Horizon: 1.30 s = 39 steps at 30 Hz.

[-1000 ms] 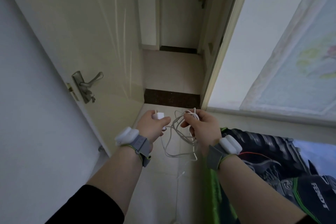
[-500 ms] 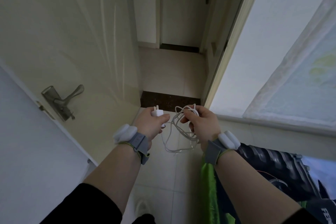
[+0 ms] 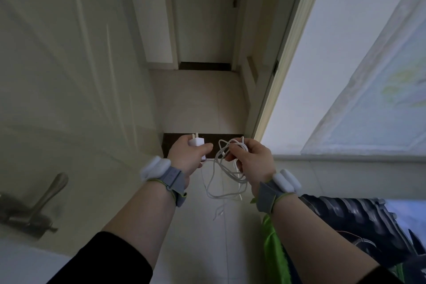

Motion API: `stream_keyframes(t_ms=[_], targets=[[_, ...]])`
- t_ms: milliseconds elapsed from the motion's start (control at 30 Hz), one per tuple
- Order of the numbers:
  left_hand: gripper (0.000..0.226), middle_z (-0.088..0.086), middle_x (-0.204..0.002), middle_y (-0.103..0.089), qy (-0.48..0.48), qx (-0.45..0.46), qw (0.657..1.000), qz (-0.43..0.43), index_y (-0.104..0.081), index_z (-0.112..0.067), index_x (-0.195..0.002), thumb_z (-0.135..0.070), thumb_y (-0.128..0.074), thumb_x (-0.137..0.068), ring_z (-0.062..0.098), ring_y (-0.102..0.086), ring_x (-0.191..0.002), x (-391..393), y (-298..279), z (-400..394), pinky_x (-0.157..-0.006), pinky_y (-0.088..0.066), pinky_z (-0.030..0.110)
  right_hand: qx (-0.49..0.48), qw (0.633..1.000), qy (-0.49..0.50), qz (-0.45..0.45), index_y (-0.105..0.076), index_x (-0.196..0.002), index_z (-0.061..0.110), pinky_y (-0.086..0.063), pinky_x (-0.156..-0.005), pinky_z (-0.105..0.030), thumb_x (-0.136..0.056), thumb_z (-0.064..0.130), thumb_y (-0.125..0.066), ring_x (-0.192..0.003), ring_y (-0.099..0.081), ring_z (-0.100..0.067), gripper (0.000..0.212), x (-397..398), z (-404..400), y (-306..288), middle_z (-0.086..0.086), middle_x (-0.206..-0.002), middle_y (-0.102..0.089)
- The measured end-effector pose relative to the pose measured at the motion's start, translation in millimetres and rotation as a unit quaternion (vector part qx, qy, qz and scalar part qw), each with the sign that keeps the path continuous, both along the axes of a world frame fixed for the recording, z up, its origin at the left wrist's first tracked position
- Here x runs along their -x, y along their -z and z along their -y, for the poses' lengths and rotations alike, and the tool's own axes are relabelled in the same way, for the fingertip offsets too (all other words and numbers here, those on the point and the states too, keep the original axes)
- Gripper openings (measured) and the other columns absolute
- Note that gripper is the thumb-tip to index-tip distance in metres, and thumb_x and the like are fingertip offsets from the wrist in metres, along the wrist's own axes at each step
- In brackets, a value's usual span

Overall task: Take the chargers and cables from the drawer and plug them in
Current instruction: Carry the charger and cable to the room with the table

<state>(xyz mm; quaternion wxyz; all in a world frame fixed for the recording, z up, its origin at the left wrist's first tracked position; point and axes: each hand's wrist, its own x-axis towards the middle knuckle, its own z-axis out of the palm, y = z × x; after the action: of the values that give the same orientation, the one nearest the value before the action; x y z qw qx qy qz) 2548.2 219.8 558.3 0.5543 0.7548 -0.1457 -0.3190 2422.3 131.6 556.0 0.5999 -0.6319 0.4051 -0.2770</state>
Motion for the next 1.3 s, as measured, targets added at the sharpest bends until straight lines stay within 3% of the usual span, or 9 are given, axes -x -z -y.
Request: stream_keyframes(t_ms=[200, 467, 867, 1067, 1301], targets=[[0.059, 0.011, -0.117, -0.058, 0.007, 0.004, 1.000, -0.011, -0.044, -0.013, -0.133, -0.024, -0.070, -0.081, 0.021, -0.060, -0.092, -36, 5, 38, -0.067, -0.051, 0.029, -0.022, 0.999, 0.007, 0.031, -0.070, -0.083, 0.023, -0.043, -0.043, -0.014, -0.084, 0.020, -0.067, -0.046, -0.060, -0.002, 0.004, -38, 38, 2, -0.001, -0.066, -0.074], [0.039, 0.008, -0.100, -0.060, -0.033, 0.017, 0.999, -0.007, -0.053, -0.014, -0.115, -0.022, -0.069, -0.081, 0.022, -0.060, -0.085, -96, 3, 129, -0.072, -0.052, 0.033, -0.012, 1.000, -0.012, 0.017, -0.071, -0.088, 0.020, -0.041, -0.041, -0.011, -0.084, 0.023, -0.065, -0.041, -0.055, 0.001, 0.008, -105, 136, 1, 0.003, -0.061, -0.072], [0.028, 0.000, -0.087, -0.056, -0.066, 0.041, 0.997, -0.024, -0.048, -0.019, -0.106, -0.020, -0.066, -0.084, 0.019, -0.059, -0.081, -167, -7, 250, -0.063, -0.051, 0.026, 0.005, 0.999, -0.051, 0.014, -0.070, -0.084, 0.024, -0.043, -0.041, -0.016, -0.086, 0.037, -0.063, -0.039, -0.048, -0.003, 0.014, -185, 271, -11, 0.001, -0.065, -0.073], [0.016, 0.002, -0.082, -0.056, -0.059, 0.033, 0.997, -0.027, -0.052, -0.021, -0.091, -0.014, -0.065, -0.084, 0.015, -0.058, -0.068, -221, -5, 295, -0.061, -0.050, 0.028, -0.001, 0.999, -0.038, 0.017, -0.070, -0.080, 0.021, -0.040, -0.038, -0.014, -0.086, 0.034, -0.065, -0.036, -0.046, -0.003, 0.015, -241, 321, -12, 0.001, -0.063, -0.073], [0.019, 0.002, -0.080, -0.055, -0.023, 0.037, 0.999, -0.026, -0.054, -0.019, -0.096, -0.004, -0.058, -0.084, 0.015, -0.058, -0.065, -322, -11, 364, -0.059, -0.046, 0.027, -0.039, 0.999, -0.008, 0.028, -0.072, -0.078, 0.016, -0.041, -0.041, -0.019, -0.083, 0.026, -0.066, -0.040, -0.044, -0.006, 0.013, -329, 382, -13, -0.002, -0.062, -0.071]])
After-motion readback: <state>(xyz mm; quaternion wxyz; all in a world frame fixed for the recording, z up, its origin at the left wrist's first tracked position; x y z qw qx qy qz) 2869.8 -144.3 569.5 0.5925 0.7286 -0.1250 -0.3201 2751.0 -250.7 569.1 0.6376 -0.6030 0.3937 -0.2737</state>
